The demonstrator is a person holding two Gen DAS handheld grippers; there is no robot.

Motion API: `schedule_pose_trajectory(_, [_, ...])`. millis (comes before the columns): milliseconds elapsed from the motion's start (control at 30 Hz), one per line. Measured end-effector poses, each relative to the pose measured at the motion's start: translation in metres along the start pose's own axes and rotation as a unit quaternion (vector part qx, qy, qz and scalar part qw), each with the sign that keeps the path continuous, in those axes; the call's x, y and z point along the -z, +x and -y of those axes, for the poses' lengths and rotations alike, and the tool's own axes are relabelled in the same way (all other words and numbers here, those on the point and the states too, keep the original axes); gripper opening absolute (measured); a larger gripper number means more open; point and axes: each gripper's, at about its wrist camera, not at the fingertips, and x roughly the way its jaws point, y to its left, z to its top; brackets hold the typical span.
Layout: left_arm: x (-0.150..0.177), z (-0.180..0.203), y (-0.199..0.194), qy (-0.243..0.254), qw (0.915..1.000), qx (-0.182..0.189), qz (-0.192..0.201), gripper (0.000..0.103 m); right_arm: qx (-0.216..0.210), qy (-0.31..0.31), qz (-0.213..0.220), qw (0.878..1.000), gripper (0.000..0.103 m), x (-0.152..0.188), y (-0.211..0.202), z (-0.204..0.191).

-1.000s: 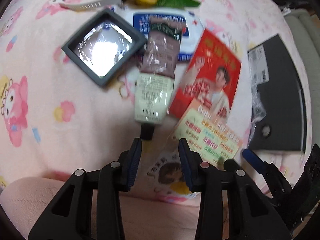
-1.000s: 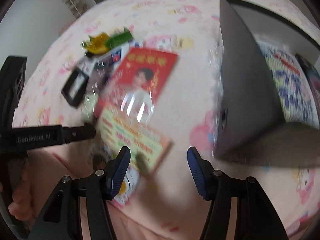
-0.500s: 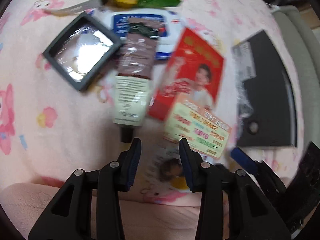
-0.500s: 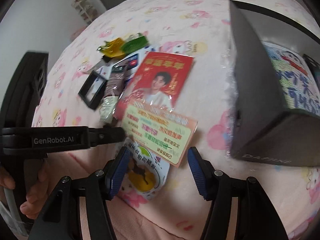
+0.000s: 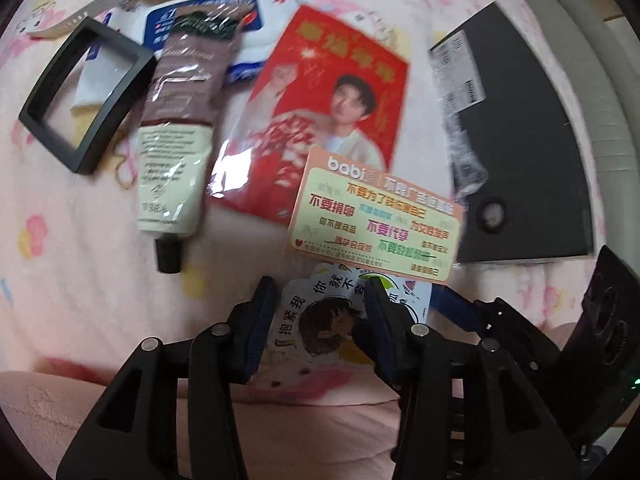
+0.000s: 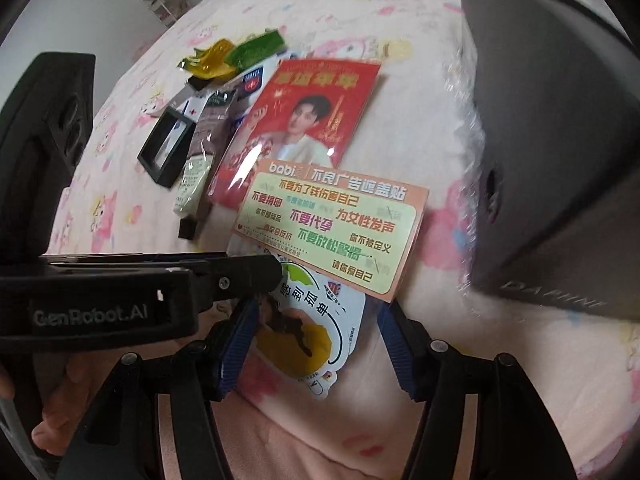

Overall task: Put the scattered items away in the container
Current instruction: 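Pinch the babi sticker pack with both grippers and lift it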

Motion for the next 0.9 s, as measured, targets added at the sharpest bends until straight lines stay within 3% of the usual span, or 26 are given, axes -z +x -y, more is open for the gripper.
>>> schedule_pose_trajectory(167, [0.002,-0.001,-0.01,-0.015,0.9996,-0.01,0.021,0.045,0.072,-0.01,0.002,0.997,0.059,0.0,-0.012,0.001])
schedule_pose_trajectory(333, [0.003,0.007,-0.004,0.007,0.9998,-0.013,-0.01,0.043,0.043,0.032,-0.019,0.998,0.058,0.013,-0.011,0.024])
schedule_pose_trajectory(400, [0.006,0.013,-0.001,0.02,0.9995,0.005,-0.025,0.043,0.044,0.04,-0.018,0.998,0.048,0.014,-0.012,0.029])
schedule_pose_trajectory(467, [0.009,0.02,0.0,0.037,0.9984,0.023,-0.036,0.043,0.04,0.046,-0.01,0.998,0.046,0.013,-0.017,0.032])
schedule_pose_trajectory(667, [0.007,0.019,-0.011,0.018,0.9997,0.017,-0.005,0.043,0.043,0.05,0.0,0.998,0.046,0.017,-0.02,0.032])
schedule_pose_trajectory(900, [0.005,0.002,-0.002,0.011,0.9999,-0.004,-0.004,0.047,0.021,0.064,-0.003,0.998,0.047,0.022,-0.011,0.041])
